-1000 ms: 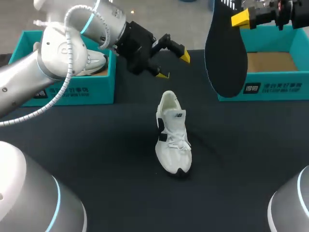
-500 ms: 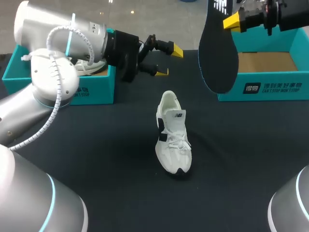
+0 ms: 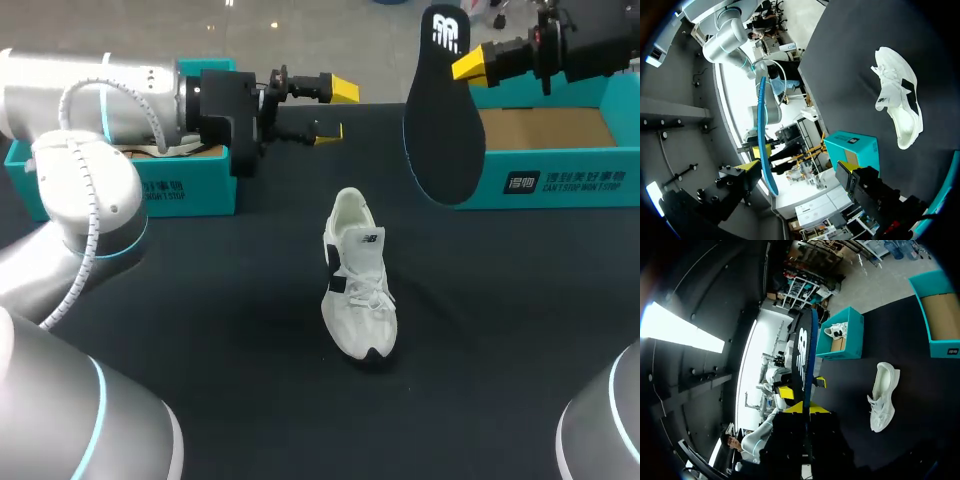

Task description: Take the shoe out of the shoebox, open the shoe tongue, remove and reinsert the insole, then place the shoe into the shoebox

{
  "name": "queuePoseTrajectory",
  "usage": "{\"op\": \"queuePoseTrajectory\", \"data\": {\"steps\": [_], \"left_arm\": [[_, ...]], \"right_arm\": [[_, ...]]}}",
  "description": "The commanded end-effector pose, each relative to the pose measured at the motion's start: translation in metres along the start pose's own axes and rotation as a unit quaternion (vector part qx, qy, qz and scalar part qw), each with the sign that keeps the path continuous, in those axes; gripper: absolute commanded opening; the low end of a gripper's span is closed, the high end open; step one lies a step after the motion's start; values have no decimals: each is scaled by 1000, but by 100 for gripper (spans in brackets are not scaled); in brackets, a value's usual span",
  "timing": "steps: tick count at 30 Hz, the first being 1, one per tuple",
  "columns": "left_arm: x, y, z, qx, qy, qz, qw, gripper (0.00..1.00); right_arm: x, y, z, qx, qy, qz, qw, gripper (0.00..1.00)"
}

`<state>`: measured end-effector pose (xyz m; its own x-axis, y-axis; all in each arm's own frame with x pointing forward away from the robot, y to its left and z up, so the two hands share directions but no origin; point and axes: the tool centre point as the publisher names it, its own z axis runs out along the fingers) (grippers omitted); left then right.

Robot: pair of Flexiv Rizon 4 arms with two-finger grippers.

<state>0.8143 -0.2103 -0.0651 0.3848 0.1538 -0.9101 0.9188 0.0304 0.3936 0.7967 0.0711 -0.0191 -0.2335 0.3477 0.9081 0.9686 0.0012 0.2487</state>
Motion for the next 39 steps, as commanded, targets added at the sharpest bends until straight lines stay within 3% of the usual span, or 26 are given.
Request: {"op": "queuePoseTrajectory", "data": {"steps": [1, 10, 27, 31, 32, 33, 35, 39], "left_arm": [[-2, -7, -2, -16, -28, 6, 999, 100], [-8, -1, 4, -26, -71, 1, 997, 100], [-6, 5, 12, -32, -106, -14, 994, 100], [-4, 6, 13, -31, -109, -18, 993, 70], [-3, 6, 13, -31, -109, -19, 993, 47], [-2, 7, 14, -31, -108, -20, 993, 40], [-1, 8, 15, -29, -108, -21, 993, 35], [-1, 11, 16, -25, -110, -23, 993, 35]], "right_arm": [[0, 14, 18, 6, 6, 6, 1000, 0], [3, 28, 49, 28, 9, 8, 1000, 0], [-5, 23, 86, 49, 2, 27, 998, 0], [-4, 24, 91, 39, 2, 30, 999, 0], [-4, 23, 92, 39, 3, 31, 999, 0], [-4, 23, 93, 39, 3, 30, 999, 0], [-3, 22, 94, 39, 2, 30, 999, 0], [-4, 21, 97, 41, 2, 32, 999, 0]]}}
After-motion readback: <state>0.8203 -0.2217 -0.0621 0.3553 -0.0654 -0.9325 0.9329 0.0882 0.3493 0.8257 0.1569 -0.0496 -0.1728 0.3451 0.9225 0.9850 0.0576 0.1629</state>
